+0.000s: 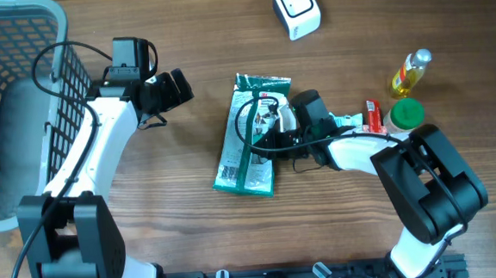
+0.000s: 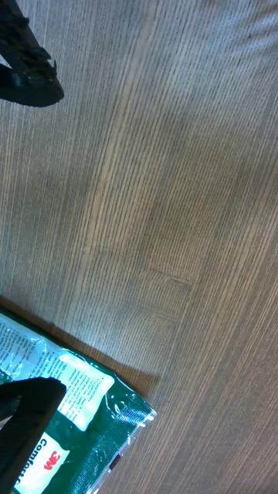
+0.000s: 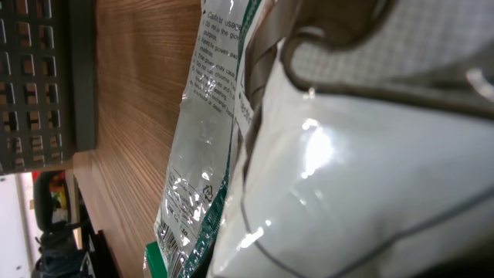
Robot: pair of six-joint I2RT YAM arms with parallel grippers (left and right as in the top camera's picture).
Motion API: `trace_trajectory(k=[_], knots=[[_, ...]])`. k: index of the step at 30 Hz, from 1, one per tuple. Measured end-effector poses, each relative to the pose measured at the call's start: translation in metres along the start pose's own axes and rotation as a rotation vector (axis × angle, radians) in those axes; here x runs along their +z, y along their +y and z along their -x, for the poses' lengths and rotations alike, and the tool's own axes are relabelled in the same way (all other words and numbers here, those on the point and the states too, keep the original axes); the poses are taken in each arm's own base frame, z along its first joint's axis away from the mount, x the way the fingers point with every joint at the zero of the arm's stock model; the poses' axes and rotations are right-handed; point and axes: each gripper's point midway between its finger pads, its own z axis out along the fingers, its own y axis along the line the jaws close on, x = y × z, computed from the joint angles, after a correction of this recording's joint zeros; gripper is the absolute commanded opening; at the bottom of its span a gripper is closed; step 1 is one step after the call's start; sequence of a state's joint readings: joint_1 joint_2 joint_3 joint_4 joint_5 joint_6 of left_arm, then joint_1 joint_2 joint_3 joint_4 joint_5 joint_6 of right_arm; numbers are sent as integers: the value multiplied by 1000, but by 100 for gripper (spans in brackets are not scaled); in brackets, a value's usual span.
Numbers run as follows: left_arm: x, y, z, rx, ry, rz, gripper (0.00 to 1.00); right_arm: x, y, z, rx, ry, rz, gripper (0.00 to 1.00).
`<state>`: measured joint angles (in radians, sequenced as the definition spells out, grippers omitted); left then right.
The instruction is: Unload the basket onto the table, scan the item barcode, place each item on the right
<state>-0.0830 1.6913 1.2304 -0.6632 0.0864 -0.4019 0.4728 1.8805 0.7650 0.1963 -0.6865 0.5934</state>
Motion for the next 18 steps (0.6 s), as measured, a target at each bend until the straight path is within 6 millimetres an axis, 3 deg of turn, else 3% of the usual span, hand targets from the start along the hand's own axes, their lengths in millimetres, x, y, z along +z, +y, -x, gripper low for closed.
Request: trace_trajectory(k=[5, 7, 13, 14, 18], knots=[[0, 0, 0, 0, -1, 0, 100, -3, 1, -11, 4, 62, 6, 4], [0, 0, 0, 0, -1, 1, 100, -13, 9, -10, 8, 98, 9, 4], [0, 1, 0, 0, -2, 7, 100, -93, 69, 26, -253, 125, -141, 4], [0, 1, 1, 0, -3, 7, 100, -114, 84, 37, -351, 124, -193, 4], [0, 2, 0, 0, -2, 10, 100, -165, 118, 75, -565, 65, -347, 4]])
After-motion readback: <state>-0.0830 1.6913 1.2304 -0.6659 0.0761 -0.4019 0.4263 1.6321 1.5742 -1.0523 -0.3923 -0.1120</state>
